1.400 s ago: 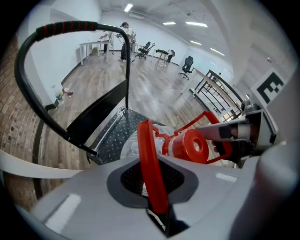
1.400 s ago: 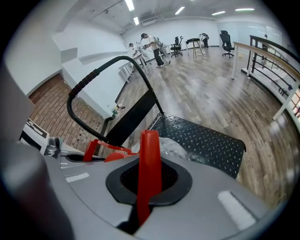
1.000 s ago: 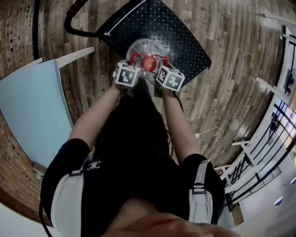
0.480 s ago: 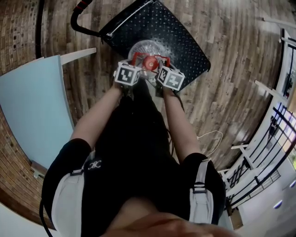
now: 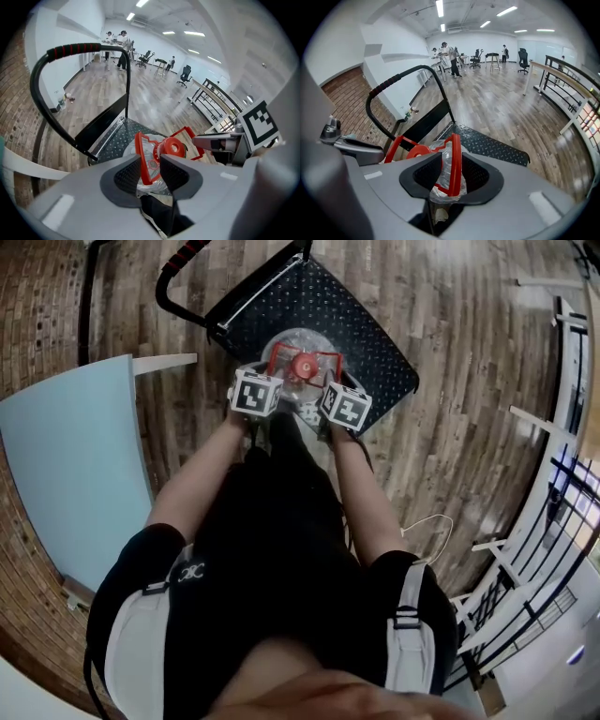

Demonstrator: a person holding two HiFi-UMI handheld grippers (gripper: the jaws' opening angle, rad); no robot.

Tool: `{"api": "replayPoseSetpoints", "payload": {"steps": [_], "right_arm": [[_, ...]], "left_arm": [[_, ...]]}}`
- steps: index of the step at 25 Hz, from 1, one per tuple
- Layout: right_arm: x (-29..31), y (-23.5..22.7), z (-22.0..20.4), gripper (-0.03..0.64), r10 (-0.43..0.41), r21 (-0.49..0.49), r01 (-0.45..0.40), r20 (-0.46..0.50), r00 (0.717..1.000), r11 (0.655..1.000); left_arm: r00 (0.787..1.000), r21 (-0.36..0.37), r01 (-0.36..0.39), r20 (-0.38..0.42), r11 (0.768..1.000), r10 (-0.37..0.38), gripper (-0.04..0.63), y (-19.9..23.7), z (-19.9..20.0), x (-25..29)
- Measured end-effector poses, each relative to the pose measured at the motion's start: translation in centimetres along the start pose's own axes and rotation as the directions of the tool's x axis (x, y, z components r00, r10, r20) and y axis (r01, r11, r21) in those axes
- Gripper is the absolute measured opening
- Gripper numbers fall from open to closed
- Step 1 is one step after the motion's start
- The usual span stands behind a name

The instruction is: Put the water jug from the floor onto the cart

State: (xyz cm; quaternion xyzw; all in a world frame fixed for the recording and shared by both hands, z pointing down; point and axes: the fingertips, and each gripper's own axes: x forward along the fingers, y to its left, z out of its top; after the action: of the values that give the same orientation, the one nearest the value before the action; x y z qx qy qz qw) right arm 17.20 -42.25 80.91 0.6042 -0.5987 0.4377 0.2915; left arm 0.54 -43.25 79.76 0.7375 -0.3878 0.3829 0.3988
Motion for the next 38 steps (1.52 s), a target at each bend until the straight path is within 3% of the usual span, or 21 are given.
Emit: {"api": "replayPoseSetpoints", "payload": {"steps": [5, 7, 9, 12, 15, 24, 30, 38], "right_arm": [[-3.1, 0.4, 2.1, 0.108, -0.019, 0.01, 0.018, 0.106, 0.994, 1.0], [-4.5, 1.0, 3.2, 0.065, -0.01, 0.013, 0.008, 0.154, 0.988, 1.0], [-6.3, 1.9, 4.1, 0.015, 0.019, 0.031, -0.026, 0.205, 0.979, 0.999], [-9.7, 3.8, 6.5, 0.015, 0.085, 0.051, -0.105, 0.307, 0.948, 0.993], [-12.4, 5.7, 9.0, 0.014, 0.132, 0.038, -0.157, 0.372, 0.919, 0.987], [-15.0, 8.4, 11.0, 0.014, 0.157, 0.016, -0.181, 0.426, 0.891, 0.983], [-16.3, 7.8, 12.9, 0.014, 0.14, 0.012, -0.166, 0.476, 0.868, 0.986], [-18.0, 7.7, 14.1, 0.012, 0.176, -0.034, -0.184, 0.489, 0.854, 0.982]], "left_arm": [[0.996, 0.006, -0.034, 0.086, 0.999, 0.033, 0.087, 0.0, 1.9, -2.6], [0.991, 0.006, -0.06, 0.124, 0.998, 0.059, 0.05, 0.3, 2.6, -3.8], [0.987, 0.005, -0.048, 0.151, 0.999, 0.047, 0.002, -0.1, 3.1, -5.1], [0.979, 0.013, 0.008, 0.205, 1.0, -0.011, 0.002, -1.6, 4.7, -7.3], [0.97, 0.035, 0.015, 0.243, 0.999, -0.023, 0.002, -2.5, 6.5, -9.2], [0.958, 0.045, 0.0, 0.285, 0.999, -0.012, 0.0, -2.6, 7.4, -11.7], [0.936, 0.048, -0.019, 0.351, 0.999, 0.001, 0.0, -2.2, 10.5, -14.4], [0.92, 0.01, 0.053, 0.388, 0.999, -0.053, 0.0, -4.0, 12.5, -16.7]]}}
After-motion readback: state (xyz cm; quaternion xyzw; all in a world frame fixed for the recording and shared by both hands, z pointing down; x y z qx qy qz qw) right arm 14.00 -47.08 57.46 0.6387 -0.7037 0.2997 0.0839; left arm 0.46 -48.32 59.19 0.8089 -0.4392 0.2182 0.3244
